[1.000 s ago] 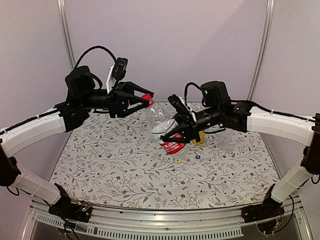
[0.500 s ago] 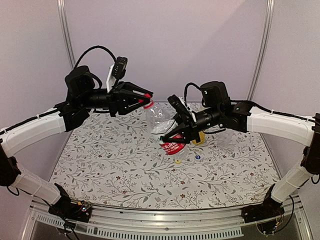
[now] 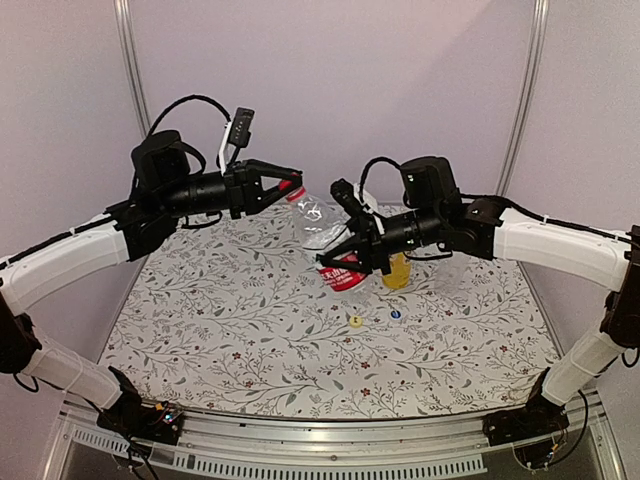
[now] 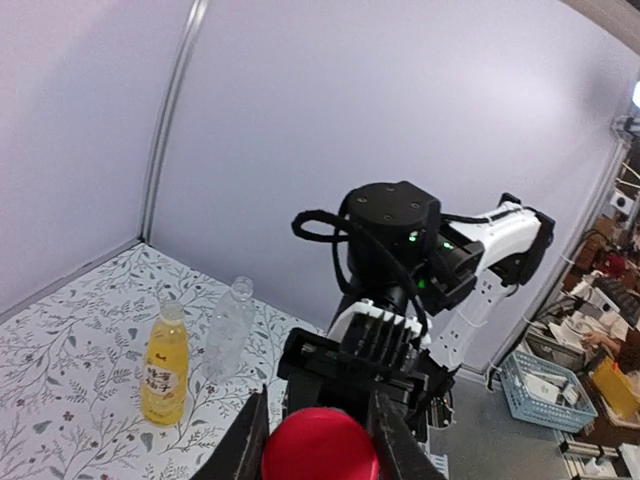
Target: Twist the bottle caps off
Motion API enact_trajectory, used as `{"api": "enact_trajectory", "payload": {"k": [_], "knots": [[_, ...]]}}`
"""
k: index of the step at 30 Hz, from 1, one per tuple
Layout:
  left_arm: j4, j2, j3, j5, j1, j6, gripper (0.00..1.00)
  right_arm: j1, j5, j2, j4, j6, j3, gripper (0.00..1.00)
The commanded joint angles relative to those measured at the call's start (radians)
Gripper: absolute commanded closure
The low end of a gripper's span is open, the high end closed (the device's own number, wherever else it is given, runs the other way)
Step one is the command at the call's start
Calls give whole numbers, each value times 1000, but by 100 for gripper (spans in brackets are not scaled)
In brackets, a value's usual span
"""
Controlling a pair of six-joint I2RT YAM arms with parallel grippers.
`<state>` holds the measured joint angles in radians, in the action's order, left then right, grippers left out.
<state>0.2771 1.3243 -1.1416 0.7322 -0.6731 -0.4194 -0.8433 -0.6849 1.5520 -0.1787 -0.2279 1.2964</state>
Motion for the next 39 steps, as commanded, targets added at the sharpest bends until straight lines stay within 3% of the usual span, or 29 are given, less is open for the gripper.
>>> {"api": "enact_trajectory", "payload": {"k": [1,6,17,23,30,36,39], "knots": [[-174,-16,-63,-321,-11,-72,79,3,279,26,-24,50,50,67],[-194,-1,-76,-407,-14,-101,79,3,364,35,-10,59,53,67],[-219,-39,-58,-526,13,-6,74,3,328,-5,19,46,10,66],[-227,-89,35,-626,13,74,73,11,323,-62,36,60,6,66],[-92,-129,255,-590,-8,119,73,62,329,-119,36,89,11,66],[78,-39,458,-601,-82,167,73,100,338,-148,31,104,4,65],[119,50,483,-612,-114,176,73,107,345,-153,30,106,5,64]]}}
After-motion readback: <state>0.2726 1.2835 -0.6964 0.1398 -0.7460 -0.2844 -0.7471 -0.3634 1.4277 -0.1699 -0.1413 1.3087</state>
